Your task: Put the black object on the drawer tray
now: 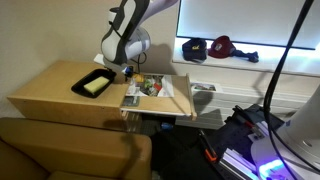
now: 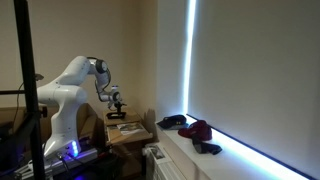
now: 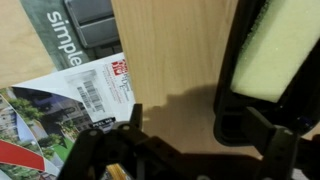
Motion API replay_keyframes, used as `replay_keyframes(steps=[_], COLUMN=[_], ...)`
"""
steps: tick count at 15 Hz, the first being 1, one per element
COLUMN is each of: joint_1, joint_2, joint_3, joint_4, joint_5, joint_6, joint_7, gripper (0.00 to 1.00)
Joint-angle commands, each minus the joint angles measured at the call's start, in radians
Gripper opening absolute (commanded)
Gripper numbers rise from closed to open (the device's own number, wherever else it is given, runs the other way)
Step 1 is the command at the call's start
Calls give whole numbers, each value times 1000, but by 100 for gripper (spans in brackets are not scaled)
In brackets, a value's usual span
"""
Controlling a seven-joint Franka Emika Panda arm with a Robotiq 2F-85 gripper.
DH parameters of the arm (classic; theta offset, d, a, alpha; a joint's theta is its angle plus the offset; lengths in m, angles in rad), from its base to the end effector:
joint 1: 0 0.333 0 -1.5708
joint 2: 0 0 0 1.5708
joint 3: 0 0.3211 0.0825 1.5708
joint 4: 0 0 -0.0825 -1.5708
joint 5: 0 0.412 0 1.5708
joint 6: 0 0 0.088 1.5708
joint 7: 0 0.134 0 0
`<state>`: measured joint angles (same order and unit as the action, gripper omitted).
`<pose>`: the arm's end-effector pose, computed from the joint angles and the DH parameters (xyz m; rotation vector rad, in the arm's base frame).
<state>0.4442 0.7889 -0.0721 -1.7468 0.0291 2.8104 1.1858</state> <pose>0.6605 0.2602 0.1052 -2.7139 1.1659 -0.3292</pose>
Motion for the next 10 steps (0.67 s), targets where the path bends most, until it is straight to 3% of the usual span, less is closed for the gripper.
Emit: replay_keyframes(steps=[1,5,6,7,10], joint_1=[-21,-25,-25,-17,-16], joint_2=[78,169,185,129,175], joint_3=[9,7,11,4,4], joint_4=[174,321,340,259,310], joint_5=[14,1,5,-9,-8], joint_6=[-131,-278,-265,-235,-235], joint_7=[-8,23,34,26,37], gripper=[100,100,100,100,100])
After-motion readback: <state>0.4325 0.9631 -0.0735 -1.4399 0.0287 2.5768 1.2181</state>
